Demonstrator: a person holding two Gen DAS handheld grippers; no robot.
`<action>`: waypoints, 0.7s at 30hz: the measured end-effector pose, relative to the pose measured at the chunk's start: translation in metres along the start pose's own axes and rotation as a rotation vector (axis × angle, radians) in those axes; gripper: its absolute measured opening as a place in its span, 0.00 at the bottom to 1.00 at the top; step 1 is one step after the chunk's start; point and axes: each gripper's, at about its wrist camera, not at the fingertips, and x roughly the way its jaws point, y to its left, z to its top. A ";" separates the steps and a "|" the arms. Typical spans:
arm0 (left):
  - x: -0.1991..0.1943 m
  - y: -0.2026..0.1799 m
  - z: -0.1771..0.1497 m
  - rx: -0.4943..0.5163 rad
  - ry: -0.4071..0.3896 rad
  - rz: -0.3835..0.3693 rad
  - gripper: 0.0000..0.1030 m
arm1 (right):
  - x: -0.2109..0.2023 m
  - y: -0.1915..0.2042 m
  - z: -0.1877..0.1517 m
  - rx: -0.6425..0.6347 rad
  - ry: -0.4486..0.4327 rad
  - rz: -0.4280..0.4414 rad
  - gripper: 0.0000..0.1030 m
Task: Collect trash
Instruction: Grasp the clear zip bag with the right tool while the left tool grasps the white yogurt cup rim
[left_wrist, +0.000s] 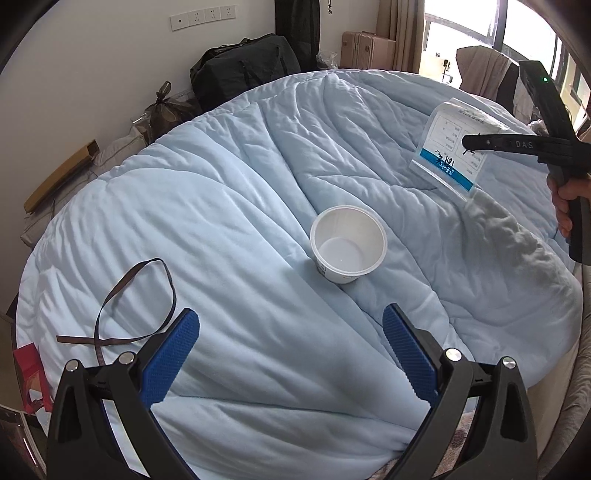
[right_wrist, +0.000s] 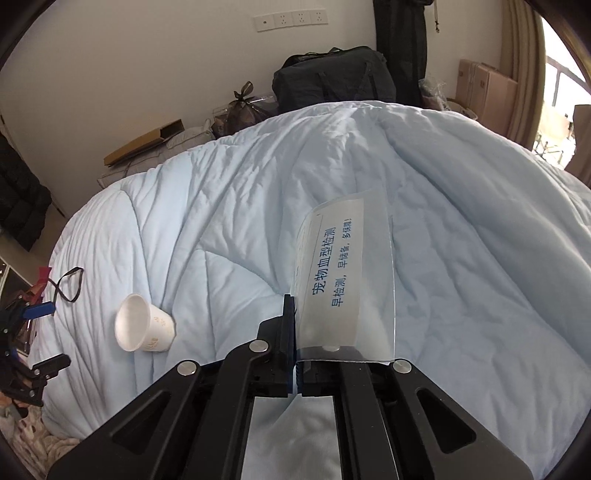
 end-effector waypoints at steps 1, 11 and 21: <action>0.002 0.000 0.003 -0.004 0.003 -0.007 0.95 | -0.008 0.004 -0.004 -0.005 -0.003 0.014 0.00; 0.046 -0.013 0.042 0.020 0.041 -0.037 0.95 | -0.045 0.027 -0.058 -0.042 0.021 0.100 0.00; 0.116 -0.021 0.046 0.034 0.172 -0.025 0.31 | -0.046 0.021 -0.075 -0.009 0.040 0.133 0.00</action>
